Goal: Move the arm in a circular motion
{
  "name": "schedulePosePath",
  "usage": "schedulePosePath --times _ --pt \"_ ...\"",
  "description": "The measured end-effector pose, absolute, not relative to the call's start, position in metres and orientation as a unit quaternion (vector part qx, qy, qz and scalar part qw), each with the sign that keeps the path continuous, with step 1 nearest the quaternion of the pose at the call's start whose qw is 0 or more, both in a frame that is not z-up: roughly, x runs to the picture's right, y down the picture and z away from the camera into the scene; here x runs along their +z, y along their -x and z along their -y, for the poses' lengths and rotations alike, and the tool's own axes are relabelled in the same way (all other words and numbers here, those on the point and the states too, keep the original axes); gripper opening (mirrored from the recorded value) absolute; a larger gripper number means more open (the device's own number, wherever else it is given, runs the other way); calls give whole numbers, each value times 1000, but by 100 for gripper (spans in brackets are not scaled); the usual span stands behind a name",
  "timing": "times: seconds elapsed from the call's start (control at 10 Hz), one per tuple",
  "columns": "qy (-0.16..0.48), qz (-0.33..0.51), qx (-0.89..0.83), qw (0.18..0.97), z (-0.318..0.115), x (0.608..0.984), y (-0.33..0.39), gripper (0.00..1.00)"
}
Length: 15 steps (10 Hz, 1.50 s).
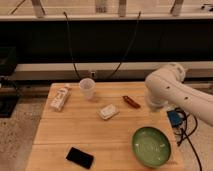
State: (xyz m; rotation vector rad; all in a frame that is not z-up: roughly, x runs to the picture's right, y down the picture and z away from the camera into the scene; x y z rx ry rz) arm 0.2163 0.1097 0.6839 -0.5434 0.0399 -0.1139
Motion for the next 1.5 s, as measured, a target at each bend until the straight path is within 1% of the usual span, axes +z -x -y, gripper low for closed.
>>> schedulePosePath --times 0.4,0.6,0.9,1.3,1.5 --pt "264 -16 -110 958 -112 678 -179 80" --pt "264 -17 -120 957 -114 679 -177 80" --pt "260 -14 -144 955 -109 688 -151 80" --pt "261 -13 -172 950 -106 694 -143 80" --pt "262 -11 -193 946 -105 698 -127 80"
